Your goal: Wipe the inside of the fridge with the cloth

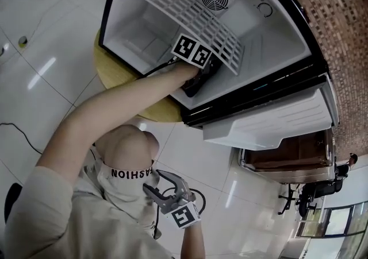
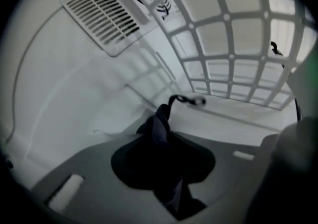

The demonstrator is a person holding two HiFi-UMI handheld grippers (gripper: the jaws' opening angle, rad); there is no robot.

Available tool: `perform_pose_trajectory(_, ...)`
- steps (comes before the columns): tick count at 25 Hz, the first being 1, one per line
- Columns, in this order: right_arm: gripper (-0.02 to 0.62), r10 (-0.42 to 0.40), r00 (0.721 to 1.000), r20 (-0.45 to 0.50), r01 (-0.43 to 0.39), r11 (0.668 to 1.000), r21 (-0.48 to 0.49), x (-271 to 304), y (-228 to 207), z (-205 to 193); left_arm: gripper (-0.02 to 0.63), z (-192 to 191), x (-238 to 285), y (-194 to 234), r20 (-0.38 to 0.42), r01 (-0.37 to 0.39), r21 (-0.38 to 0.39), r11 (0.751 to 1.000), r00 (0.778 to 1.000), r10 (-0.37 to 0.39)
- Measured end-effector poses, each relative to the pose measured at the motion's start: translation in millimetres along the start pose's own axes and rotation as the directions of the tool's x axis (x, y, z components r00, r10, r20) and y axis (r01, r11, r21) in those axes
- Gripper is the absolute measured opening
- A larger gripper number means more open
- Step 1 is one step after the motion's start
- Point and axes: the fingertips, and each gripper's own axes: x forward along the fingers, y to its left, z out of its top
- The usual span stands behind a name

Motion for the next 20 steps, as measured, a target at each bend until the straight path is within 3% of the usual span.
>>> perform_pose_trajectory(3,0.234,0.004,1.000,0.020,-0.004,1.000,0.016,0.0,0.9,-0.1,0.066,-13.1,-11.5,-13.7,-0.072,-0.012,0.030,0.999,0.997,0.015)
perform_pose_trajectory(8,0.213,0.031,0.999,0.042,-0.032,0.999,0.033,2.1,1.5,-3.8,0.066,-34.6,-57.5,-72.9,-0.137,0.128,0.025,0.991,0.983,-0.124)
perform_pose_trajectory(10,0.213,0.041,0.998,0.039,-0.042,0.999,0.034,4.5,2.4,-2.0,0.066,-49.5,-78.9,-98.9,-0.214,0.199,0.040,0.979,0.959,-0.187)
perform_pose_trajectory(13,0.213,0.052,0.998,0.042,-0.053,0.998,0.035,7.0,4.4,2.2,0.077,-68.5,-106.9,-128.5,-0.333,0.307,0.062,0.950,0.903,-0.270)
perform_pose_trajectory(15,0.211,0.052,0.997,0.049,-0.055,0.997,0.046,6.7,4.6,2.4,0.080,-63.7,-108.5,-121.4,-0.312,0.281,0.058,0.958,0.917,-0.250)
perform_pose_trajectory(17,0.202,0.055,0.997,0.045,-0.057,0.997,0.057,6.8,7.1,1.5,0.081,-54.4,-97.3,-94.2,-0.258,0.199,0.034,0.980,0.949,-0.183)
perform_pose_trajectory(20,0.169,0.044,0.999,0.029,-0.046,0.997,0.057,8.0,12.8,2.6,0.083,-49.7,-70.8,-52.7,-0.234,0.100,-0.008,0.995,0.967,-0.099)
